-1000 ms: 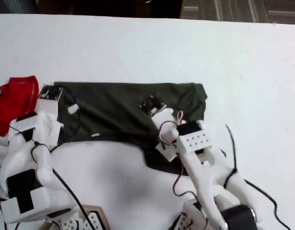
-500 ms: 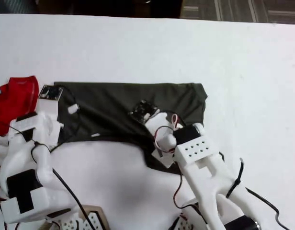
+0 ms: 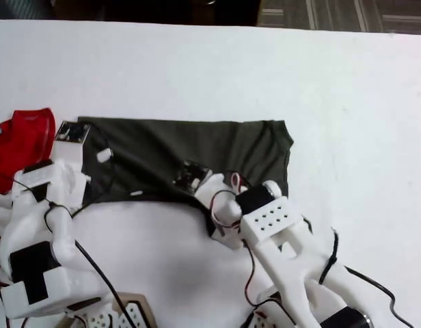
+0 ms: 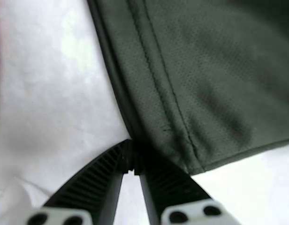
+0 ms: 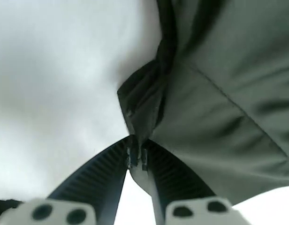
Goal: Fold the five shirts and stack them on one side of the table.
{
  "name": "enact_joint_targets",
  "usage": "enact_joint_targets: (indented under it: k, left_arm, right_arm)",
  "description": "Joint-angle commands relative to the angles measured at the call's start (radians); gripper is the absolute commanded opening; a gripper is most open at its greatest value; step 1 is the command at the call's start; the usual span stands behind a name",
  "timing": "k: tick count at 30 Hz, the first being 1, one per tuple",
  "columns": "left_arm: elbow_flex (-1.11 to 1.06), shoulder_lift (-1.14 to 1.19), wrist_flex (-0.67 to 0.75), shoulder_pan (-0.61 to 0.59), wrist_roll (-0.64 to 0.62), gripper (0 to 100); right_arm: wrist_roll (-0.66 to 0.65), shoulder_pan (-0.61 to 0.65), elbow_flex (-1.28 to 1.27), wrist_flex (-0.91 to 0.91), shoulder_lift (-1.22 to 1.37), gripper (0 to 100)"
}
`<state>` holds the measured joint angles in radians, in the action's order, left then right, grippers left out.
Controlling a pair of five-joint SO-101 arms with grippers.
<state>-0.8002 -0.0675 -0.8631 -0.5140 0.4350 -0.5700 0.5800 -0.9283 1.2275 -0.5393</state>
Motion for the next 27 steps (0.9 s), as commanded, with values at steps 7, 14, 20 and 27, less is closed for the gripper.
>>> enact_joint_targets:
  k: [7,14,20,27]
  left_arm:
    - [-0.005,-0.018,0.020,0.020,-0.009,3]
    - [-0.005,-0.018,0.020,0.020,-0.009,3]
    - [-0.005,-0.018,0.020,0.020,-0.009,3]
    - [-0.005,-0.018,0.020,0.020,-0.009,3]
  right_arm:
    - [-0.002,0.004,-0.138,-0.113,-0.041,15.9]
    - [-0.009,0.004,-0.120,-0.058,-0.036,27.2]
    - [-0.009,0.004,-0.183,-0.153,-0.033,27.2]
    - [-0.009,0.002,-0.193,-0.259,0.150,27.2]
